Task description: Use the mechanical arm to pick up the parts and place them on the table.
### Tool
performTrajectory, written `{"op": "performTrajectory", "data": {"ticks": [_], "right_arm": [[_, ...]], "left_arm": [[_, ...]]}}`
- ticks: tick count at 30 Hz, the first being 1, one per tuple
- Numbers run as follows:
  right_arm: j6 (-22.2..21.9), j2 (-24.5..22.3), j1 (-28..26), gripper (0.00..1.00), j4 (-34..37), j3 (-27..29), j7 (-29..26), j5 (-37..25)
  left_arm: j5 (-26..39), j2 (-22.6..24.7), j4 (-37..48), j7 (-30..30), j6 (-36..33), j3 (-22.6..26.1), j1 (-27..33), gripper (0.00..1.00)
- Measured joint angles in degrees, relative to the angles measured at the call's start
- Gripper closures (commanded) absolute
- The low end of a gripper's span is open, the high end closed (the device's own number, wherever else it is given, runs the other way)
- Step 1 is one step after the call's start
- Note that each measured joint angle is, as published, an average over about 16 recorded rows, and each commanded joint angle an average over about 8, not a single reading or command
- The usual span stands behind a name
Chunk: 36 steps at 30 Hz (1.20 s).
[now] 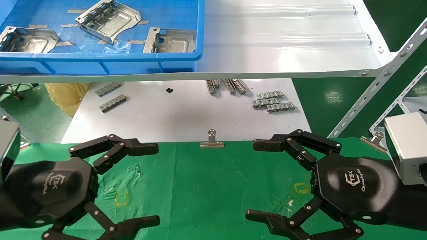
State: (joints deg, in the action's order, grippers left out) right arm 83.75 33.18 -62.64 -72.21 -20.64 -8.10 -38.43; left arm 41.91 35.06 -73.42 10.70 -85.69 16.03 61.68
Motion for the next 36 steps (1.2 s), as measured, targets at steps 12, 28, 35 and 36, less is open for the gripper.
{"op": "performTrajectory", "data": {"ticks": [12,28,35,36], "right_arm": [[0.00,0.00,0.00,1.00,0.00,0.00,0.00,0.00],[0.00,0.00,0.00,1.00,0.00,0.00,0.00,0.00],[0.00,0.00,0.00,1.00,0.00,0.00,0.00,0.00],[0.00,0.00,0.00,1.00,0.00,0.00,0.00,0.00]], "left_arm": [[0.00,0.00,0.00,0.00,0.00,0.00,0.00,0.00],[0.00,0.00,0.00,0.00,0.00,0.00,0.00,0.00],[0.00,0.00,0.00,0.00,0.00,0.00,0.00,0.00],[0.00,0.00,0.00,0.00,0.00,0.00,0.00,0.00]]}}
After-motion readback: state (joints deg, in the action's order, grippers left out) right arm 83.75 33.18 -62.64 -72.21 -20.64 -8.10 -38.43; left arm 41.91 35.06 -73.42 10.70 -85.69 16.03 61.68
